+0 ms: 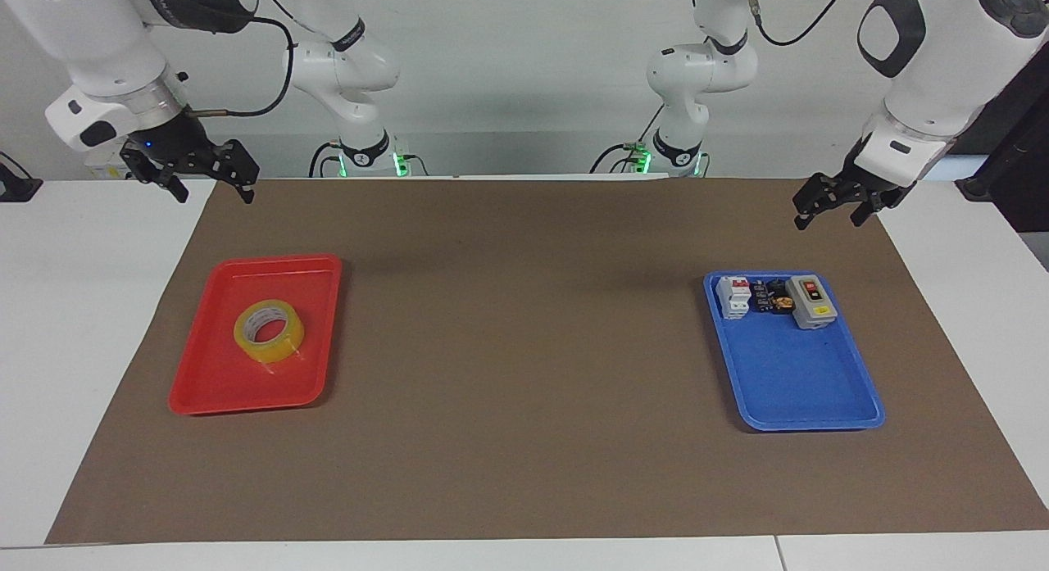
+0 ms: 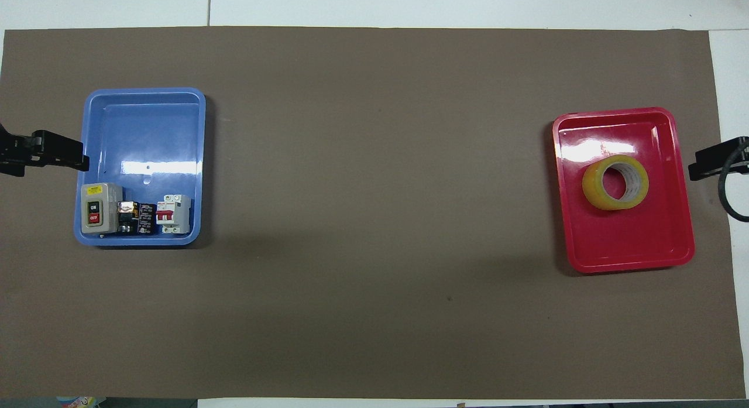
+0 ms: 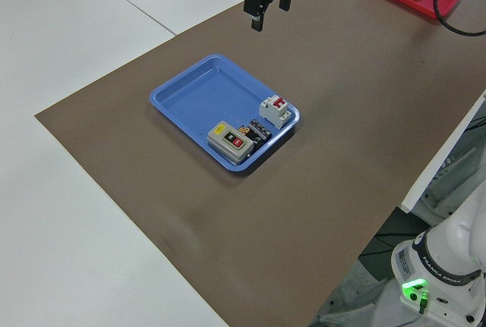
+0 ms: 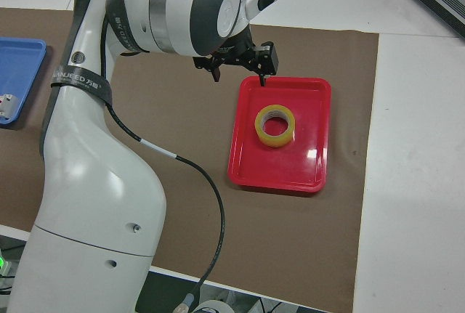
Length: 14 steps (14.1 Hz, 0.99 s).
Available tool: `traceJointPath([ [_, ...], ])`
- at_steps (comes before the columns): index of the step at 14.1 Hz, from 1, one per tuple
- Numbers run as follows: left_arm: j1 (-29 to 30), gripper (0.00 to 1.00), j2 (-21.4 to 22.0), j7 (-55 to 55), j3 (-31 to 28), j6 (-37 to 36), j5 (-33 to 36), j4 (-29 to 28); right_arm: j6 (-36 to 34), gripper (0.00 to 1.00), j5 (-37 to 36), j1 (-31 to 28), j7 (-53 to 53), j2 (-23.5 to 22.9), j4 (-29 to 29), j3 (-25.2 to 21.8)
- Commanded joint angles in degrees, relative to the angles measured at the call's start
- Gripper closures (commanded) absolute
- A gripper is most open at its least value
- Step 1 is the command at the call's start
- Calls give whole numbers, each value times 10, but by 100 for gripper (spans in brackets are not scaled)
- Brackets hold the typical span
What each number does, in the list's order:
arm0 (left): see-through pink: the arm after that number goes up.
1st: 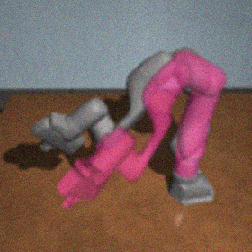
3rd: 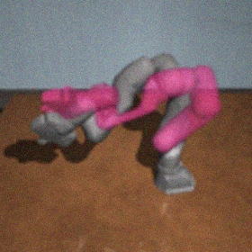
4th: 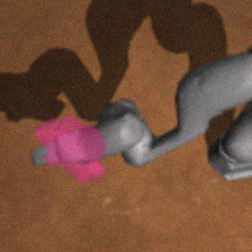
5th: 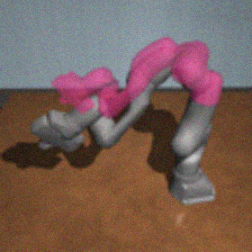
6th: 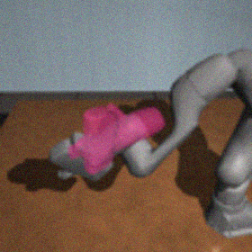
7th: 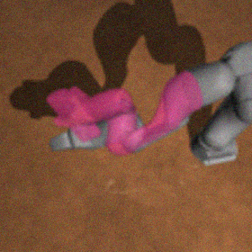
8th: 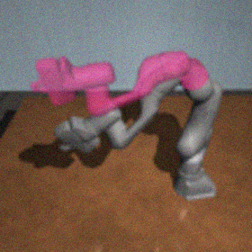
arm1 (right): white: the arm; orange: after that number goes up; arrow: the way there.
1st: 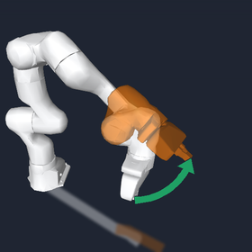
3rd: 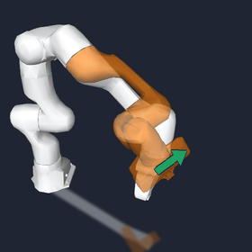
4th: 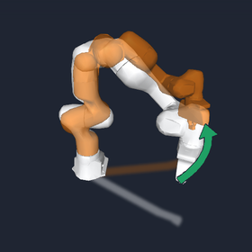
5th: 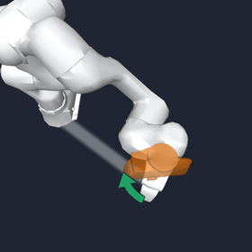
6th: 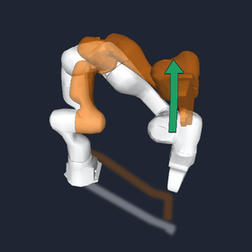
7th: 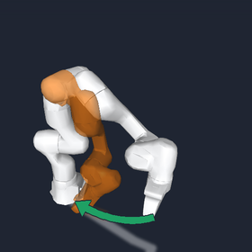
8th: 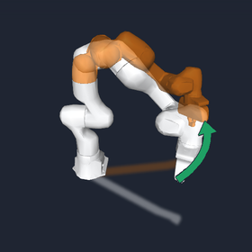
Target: Place and move tape with both arms
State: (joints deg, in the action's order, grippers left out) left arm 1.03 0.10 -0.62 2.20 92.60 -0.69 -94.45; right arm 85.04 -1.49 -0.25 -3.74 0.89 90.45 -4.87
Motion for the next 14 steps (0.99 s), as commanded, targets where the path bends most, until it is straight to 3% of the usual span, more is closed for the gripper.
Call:
traceJointPath([
  [1, 0, 0, 16, 5, -1, 7, 10, -17, -6, 0, 1, -3, 3, 0, 0, 1],
  [14, 0, 0, 16, 5, -1, 7, 10, -17, -3, 0, 2, 3, 7, 3, -2, 5],
])
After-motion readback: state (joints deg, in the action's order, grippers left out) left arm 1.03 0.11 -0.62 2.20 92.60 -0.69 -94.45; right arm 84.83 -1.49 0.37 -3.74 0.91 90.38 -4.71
